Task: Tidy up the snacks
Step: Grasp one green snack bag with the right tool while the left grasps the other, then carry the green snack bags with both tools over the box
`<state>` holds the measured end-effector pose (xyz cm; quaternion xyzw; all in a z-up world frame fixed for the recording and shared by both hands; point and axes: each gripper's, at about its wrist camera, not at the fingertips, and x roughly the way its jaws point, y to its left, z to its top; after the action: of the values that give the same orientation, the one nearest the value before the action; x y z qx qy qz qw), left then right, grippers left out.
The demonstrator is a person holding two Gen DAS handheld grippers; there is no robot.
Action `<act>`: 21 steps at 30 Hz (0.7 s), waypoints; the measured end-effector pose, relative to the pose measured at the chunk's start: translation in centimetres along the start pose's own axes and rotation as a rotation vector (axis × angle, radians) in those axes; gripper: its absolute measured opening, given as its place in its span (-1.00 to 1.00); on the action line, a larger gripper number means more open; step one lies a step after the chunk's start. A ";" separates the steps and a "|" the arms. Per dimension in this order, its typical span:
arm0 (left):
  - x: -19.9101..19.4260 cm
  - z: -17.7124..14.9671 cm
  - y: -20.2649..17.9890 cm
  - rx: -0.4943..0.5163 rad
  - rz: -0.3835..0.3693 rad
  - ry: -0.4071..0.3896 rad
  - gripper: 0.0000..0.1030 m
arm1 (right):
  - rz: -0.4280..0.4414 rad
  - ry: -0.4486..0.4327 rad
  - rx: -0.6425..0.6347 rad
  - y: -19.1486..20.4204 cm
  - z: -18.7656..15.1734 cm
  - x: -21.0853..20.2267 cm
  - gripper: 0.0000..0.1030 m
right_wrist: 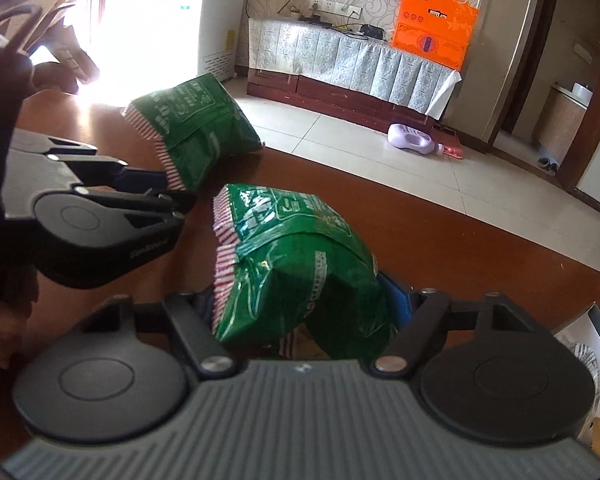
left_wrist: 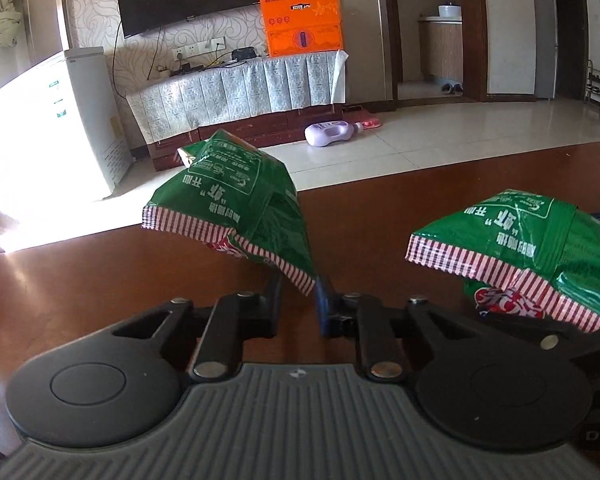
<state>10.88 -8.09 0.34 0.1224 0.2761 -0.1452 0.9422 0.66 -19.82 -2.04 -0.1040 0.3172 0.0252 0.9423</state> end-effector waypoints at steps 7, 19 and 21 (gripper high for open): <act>-1.4 -1.0 -0.6 0.052 0.003 -0.006 -0.94 | 0.023 -0.018 -0.006 -1.0 -1.9 -3.2 0.39; -7.6 -3.2 0.5 0.075 0.107 -0.062 -0.65 | 0.089 -0.028 0.077 -2.3 -6.5 -9.4 0.38; -8.5 -1.9 0.6 0.048 0.120 -0.154 0.60 | 0.096 -0.031 0.087 -2.5 -6.8 -9.9 0.38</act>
<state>3.30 -5.22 3.57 0.1498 0.1916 -0.1040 0.9644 -10.98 -23.49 -0.98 -0.0473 0.3078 0.0583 0.9485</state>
